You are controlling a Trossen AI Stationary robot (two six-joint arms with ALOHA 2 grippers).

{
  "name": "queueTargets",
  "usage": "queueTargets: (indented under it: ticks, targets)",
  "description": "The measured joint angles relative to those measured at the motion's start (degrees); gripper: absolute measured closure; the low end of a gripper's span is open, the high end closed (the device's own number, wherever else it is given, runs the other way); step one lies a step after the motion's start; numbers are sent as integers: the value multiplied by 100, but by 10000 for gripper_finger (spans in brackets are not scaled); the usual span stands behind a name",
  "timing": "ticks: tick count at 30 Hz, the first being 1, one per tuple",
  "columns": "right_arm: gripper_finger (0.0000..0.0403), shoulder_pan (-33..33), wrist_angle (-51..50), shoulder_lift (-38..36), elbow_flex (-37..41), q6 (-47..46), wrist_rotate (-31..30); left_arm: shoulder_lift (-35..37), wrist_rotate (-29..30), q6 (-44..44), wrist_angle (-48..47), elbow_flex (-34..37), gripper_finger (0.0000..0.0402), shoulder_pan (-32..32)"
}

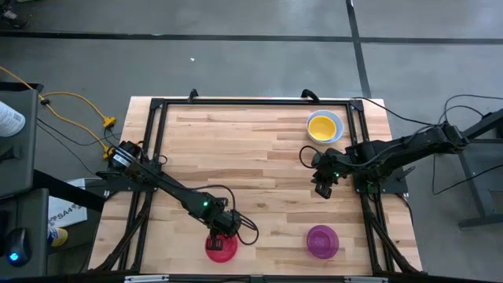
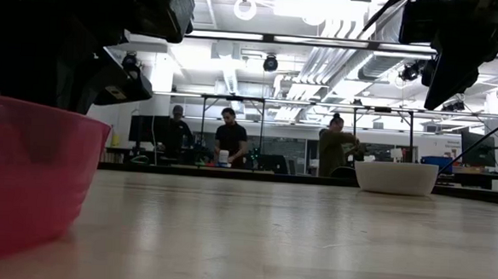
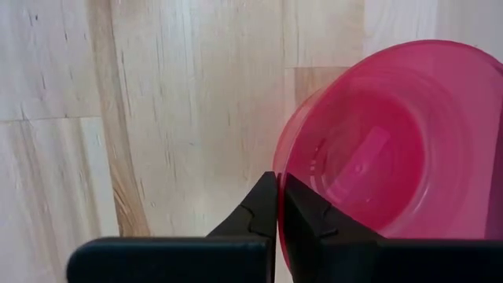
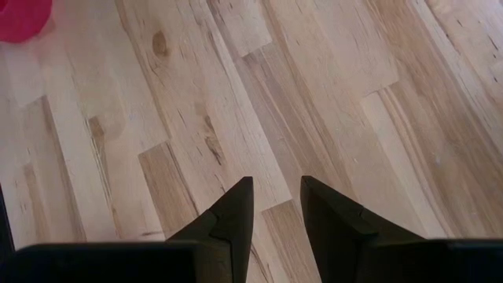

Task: Nest bowls inside each other
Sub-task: Stack the pink bowl on top of the yellow bowl

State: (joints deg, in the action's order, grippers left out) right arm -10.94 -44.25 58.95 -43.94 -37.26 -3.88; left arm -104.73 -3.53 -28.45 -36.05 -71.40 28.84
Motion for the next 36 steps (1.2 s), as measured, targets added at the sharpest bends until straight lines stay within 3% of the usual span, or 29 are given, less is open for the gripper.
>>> queueTargets:
  ticks: [7,15,24,36]
  targets:
    - [302,2,125,-1,0,96,-1,2,-96,12,-7,0,400,-264]
    - [302,1,388,-1,0,220,265,4,-172,385,-380,-142,401,-994]
    - [302,0,552,0,0,552,465,10,-365,1465,-483,-869,401,-2115]
    - [302,0,643,-1,0,897,726,11,-489,2193,-1317,-1887,401,-3335]
